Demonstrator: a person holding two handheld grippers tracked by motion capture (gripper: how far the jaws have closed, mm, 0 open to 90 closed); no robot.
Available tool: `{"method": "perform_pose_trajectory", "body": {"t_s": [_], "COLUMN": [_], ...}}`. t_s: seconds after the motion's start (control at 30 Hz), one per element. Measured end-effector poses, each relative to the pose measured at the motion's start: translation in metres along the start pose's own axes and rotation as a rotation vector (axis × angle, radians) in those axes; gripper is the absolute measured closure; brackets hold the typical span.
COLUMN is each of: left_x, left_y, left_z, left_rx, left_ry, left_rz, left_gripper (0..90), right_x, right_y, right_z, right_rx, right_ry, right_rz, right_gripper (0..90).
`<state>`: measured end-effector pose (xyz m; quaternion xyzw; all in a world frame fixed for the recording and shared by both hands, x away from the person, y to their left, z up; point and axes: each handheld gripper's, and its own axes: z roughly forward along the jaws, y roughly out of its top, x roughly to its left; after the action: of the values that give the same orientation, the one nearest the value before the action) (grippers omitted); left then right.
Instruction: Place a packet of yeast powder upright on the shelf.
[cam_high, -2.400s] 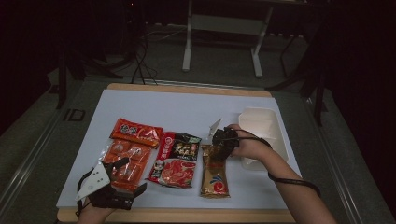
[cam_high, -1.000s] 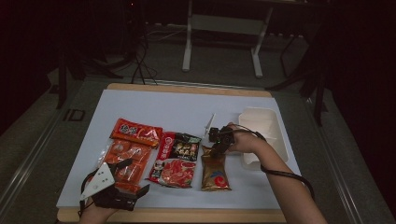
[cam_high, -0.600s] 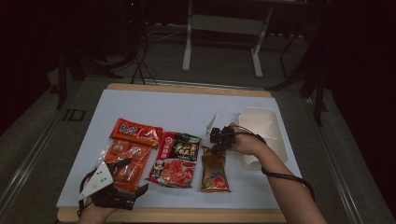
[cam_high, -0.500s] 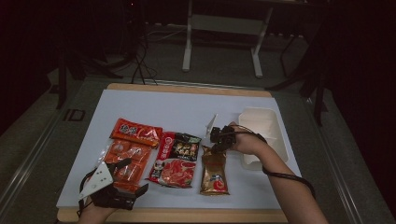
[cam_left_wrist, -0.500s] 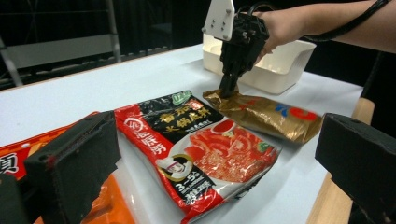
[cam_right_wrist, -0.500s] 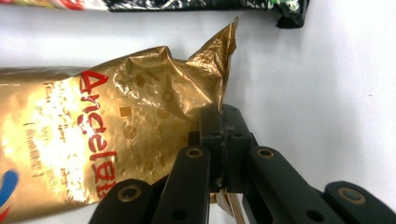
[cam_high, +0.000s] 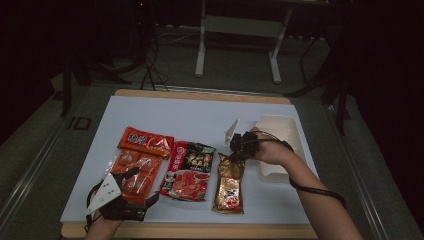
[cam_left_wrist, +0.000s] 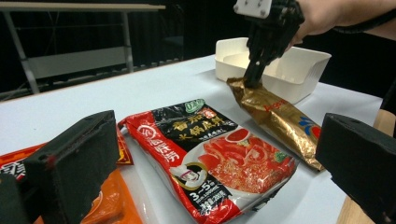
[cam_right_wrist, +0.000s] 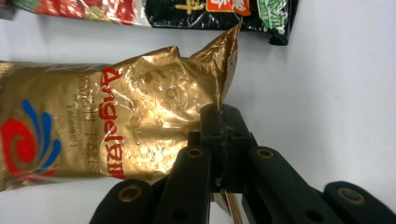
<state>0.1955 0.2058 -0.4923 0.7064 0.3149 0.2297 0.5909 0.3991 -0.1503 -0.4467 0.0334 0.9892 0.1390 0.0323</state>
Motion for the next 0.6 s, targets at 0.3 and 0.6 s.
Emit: {"method": "perform_pose_trajectory", "body": {"t_s": [0.3,0.6], "left_x": [0.0,0.0], "left_y": [-0.001,-0.002], "left_z": [0.002,0.003], "left_rx": [0.01,0.015], "left_ry": [0.007,0.001], "left_rz": [0.004,0.0], "left_gripper": [0.2,0.2], "right_x": [0.016,0.03], "right_y": [0.002,0.005], "right_z": [-0.037,-0.07], "right_rx": [-0.037,-0.062], "right_ry": [-0.029,-0.084], "right_rz": [-0.038,-0.096], "right_gripper": [90.0,90.0]}}
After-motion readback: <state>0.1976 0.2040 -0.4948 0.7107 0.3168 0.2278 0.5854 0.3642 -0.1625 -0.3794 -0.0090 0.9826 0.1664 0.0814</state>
